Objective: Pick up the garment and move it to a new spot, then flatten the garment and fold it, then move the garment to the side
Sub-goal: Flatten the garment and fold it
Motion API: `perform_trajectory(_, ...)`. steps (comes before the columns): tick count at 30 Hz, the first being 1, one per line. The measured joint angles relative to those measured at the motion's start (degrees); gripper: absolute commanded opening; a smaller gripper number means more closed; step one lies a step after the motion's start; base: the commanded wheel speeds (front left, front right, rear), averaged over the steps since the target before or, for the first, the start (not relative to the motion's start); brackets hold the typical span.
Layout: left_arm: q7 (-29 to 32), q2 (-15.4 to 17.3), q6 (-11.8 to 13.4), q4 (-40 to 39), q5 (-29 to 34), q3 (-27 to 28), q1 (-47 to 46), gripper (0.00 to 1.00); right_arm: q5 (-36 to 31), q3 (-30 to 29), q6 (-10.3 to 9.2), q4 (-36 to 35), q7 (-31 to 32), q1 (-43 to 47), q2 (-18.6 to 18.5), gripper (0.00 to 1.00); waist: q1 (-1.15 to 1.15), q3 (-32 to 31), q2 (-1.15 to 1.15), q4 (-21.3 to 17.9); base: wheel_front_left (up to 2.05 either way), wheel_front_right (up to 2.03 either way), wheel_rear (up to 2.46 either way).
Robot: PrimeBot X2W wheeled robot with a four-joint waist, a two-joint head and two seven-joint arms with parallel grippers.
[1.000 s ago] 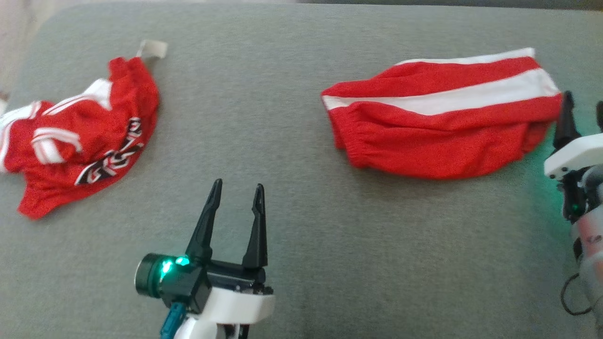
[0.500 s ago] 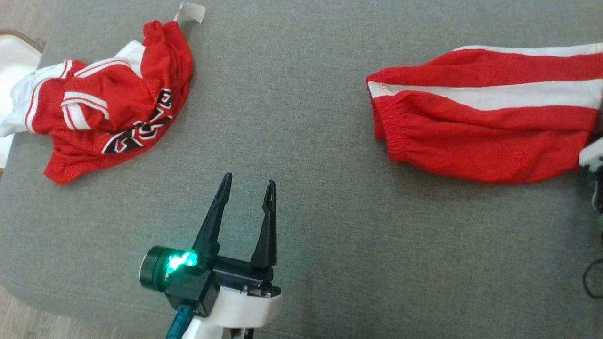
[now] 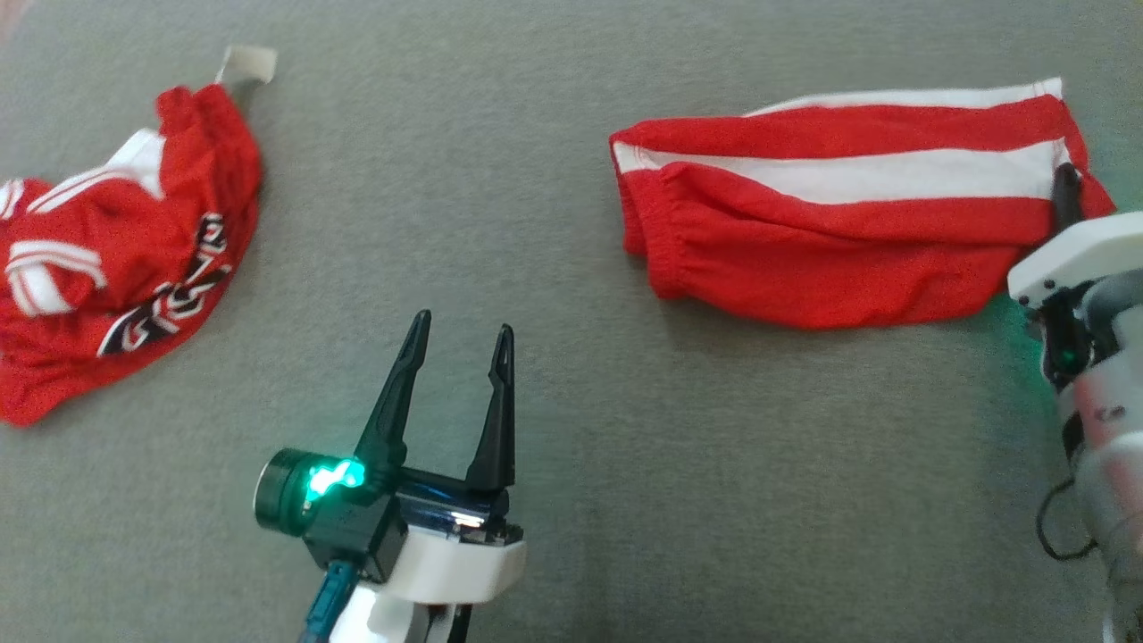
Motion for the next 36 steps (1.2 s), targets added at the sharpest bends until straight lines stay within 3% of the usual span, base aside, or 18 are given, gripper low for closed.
perform_trajectory(6,0.0,0.0,-0.6,0.3,0.0,0.3,1.1,1.00,1.2,2.5,-0.01,-1.6,-1.5,2.1,-3.6,0.00,0.00,-2.7,0.00,-3.9,0.00,0.00,0.00)
perform_trajectory(13,0.0,0.0,-0.8,1.1,0.0,0.2,1.8,1.00,2.0,6.3,-0.01,-6.1,-3.2,2.4,-4.4,0.00,-0.01,-5.0,0.00,-6.0,0.00,0.00,0.00)
perform_trajectory(19,0.0,0.0,-1.0,2.2,-0.3,0.1,2.4,1.00,2.0,12.7,-0.01,-13.6,-3.8,2.4,-1.3,0.00,-0.01,-7.1,0.00,-5.8,0.00,0.00,0.00)
perform_trajectory(25,0.0,0.0,-0.9,2.7,-0.9,0.0,3.0,1.00,-2.3,22.5,-0.01,-18.7,-4.2,2.4,3.5,0.00,-0.01,-8.6,0.00,-4.4,0.00,0.00,0.00)
perform_trajectory(31,0.0,0.1,-0.9,2.9,-2.6,-1.6,3.6,1.00,-7.3,31.8,0.00,-17.4,-1.4,5.0,9.7,0.00,-0.01,-8.3,0.00,-2.1,0.00,0.00,0.00)
perform_trajectory(36,0.0,0.1,-0.4,2.9,-3.3,-2.3,3.2,1.00,-8.7,34.7,-0.01,-12.3,-1.3,8.0,10.8,0.00,0.00,-7.1,0.00,0.4,0.00,0.00,0.00)
